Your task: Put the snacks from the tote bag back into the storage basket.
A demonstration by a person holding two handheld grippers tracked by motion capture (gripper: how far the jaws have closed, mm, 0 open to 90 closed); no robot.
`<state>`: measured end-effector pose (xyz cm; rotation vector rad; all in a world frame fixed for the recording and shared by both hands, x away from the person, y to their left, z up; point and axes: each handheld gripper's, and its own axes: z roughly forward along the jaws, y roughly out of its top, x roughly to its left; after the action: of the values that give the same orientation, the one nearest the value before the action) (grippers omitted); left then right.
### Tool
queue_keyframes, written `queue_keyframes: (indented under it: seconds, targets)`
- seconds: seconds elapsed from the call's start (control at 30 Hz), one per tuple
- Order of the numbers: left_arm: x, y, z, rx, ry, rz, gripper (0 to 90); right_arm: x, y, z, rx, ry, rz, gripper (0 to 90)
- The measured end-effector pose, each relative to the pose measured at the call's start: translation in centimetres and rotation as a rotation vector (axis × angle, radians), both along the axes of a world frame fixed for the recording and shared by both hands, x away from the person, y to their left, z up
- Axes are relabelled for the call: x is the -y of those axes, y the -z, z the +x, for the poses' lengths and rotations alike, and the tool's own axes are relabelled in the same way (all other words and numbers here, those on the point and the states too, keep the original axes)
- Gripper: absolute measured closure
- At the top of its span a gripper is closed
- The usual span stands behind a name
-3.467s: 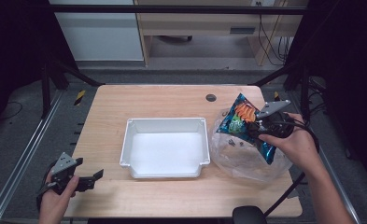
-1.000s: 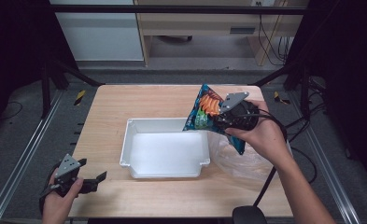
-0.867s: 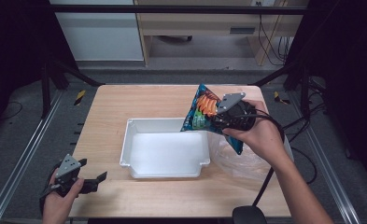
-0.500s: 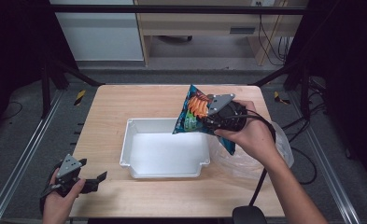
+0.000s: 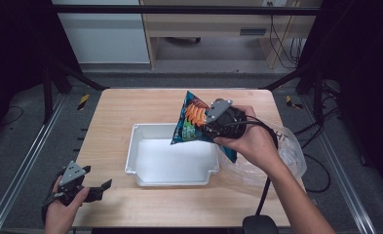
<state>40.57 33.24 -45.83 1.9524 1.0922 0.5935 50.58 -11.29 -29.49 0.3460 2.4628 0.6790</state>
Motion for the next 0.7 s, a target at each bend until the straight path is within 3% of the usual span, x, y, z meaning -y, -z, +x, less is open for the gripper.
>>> queue_keyframes:
  seconds: [0.7]
  targets:
    - [0.1, 0.0, 0.0, -0.007, 0.006, 0.016, 4.6, -3.1, 1.9, 0.7, -0.018, -0.070, -0.014, 41.4]
